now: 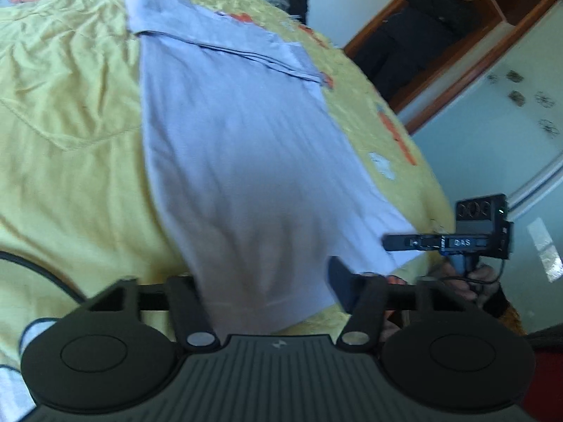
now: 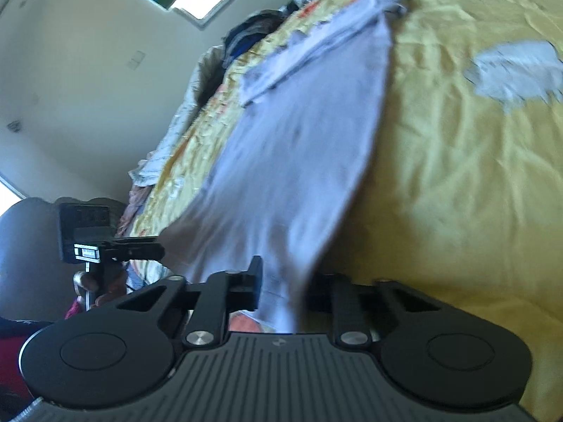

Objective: Fold small clothes
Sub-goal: 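Reach both tools to the sweater hem and close on it, then lift the hem with both tools and carry it toward the collar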

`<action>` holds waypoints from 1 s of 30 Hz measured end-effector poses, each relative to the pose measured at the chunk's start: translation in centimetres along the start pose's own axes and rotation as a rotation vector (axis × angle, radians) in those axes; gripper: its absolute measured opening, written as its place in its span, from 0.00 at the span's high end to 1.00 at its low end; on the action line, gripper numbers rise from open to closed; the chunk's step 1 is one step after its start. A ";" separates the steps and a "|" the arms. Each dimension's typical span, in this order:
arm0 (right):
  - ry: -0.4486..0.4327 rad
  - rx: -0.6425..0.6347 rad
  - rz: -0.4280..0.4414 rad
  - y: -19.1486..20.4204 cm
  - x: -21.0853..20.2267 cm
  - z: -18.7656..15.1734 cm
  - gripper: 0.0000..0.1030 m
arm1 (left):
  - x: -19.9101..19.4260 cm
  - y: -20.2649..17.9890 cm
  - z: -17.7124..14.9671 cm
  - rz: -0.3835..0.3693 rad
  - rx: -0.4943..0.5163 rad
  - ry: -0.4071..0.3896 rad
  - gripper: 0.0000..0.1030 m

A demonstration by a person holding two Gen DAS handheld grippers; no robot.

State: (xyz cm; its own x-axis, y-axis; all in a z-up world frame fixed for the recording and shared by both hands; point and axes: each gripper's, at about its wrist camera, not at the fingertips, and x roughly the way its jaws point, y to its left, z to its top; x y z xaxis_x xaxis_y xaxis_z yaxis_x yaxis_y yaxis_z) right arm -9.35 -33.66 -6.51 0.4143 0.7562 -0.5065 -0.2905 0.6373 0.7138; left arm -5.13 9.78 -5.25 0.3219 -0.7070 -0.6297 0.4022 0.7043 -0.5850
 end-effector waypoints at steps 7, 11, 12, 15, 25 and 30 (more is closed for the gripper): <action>-0.014 -0.002 -0.022 0.5 0.0 -0.7 0.84 | 0.0 1.9 0.0 0.022 -0.090 0.009 0.93; -0.020 -0.013 -0.050 1.1 -0.1 -0.9 0.93 | 0.1 0.8 -0.3 0.082 -0.042 -0.018 0.96; -0.022 -0.023 -0.062 1.3 -0.1 -1.0 0.93 | 0.1 0.4 -0.4 0.103 -0.018 -0.028 0.97; -0.039 -0.037 -0.070 2.0 -0.3 -0.7 0.93 | 0.0 -0.9 -0.5 0.149 0.051 -0.056 0.97; -0.177 -0.107 0.018 5.2 -1.7 2.5 0.93 | -2.4 -3.7 2.4 0.031 0.140 -0.248 0.97; -0.287 -0.113 0.012 5.6 -2.6 5.1 0.93 | -3.0 -3.7 4.8 0.032 0.099 -0.334 0.97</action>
State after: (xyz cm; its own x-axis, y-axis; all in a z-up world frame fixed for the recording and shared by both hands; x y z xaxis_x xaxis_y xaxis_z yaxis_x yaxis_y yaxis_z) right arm -7.66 -32.80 1.27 0.6326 0.7009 -0.3293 -0.3843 0.6533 0.6523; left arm -3.51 8.98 1.29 0.5918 -0.6785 -0.4352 0.4634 0.7281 -0.5051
